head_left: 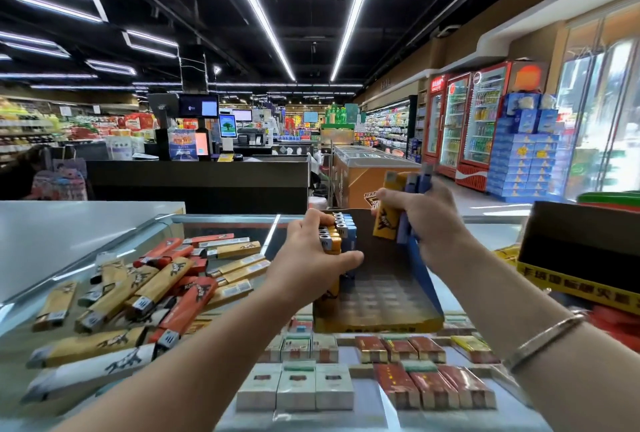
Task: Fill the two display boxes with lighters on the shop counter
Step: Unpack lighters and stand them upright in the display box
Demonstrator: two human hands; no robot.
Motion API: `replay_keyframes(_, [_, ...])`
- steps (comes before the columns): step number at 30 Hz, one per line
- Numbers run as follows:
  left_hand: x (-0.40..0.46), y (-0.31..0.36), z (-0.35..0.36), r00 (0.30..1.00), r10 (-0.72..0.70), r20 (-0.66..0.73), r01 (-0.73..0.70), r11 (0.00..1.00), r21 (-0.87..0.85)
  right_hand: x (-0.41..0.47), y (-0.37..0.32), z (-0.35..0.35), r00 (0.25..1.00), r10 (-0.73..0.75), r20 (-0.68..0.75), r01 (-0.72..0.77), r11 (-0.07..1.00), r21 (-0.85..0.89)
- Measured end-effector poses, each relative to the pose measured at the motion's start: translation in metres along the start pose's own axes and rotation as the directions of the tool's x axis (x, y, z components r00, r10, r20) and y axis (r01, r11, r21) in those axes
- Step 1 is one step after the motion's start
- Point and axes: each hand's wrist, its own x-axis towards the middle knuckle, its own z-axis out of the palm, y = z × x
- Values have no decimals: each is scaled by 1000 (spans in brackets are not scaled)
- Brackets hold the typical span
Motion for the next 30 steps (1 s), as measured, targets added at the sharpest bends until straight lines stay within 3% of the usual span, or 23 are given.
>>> replay_keyframes(4, [9, 0, -7, 997, 55, 49, -54, 998, -11, -4, 8, 4, 964, 89, 252, -104, 994, 46])
replay_keyframes(7, [5, 7, -20, 984, 110, 137, -95, 990, -108, -10, 1, -3, 937, 42, 348, -68, 996, 64])
replay_keyframes(11, [-5, 19, -29, 975, 204, 90, -170, 941, -294, -17, -7, -7, 856, 6, 517, 0, 1000, -12])
replay_keyframes(15, [-11, 21, -30, 973, 228, 38, -204, 924, -323, -22, -3, -2, 776, -34, 629, 119, 988, -93])
replay_keyframes(21, [-12, 26, -37, 960, 279, 20, -256, 906, -336, -25, -2, 3, 768, -82, 635, 161, 985, -68])
replay_keyframes(26, [-13, 32, -51, 961, 277, -28, -267, 891, -368, -22, -4, 1, 876, -28, 481, 51, 998, -35])
replay_keyframes(30, [-15, 34, -57, 940, 338, 39, -324, 924, -204, -15, 6, -3, 944, 100, 316, -62, 990, -126])
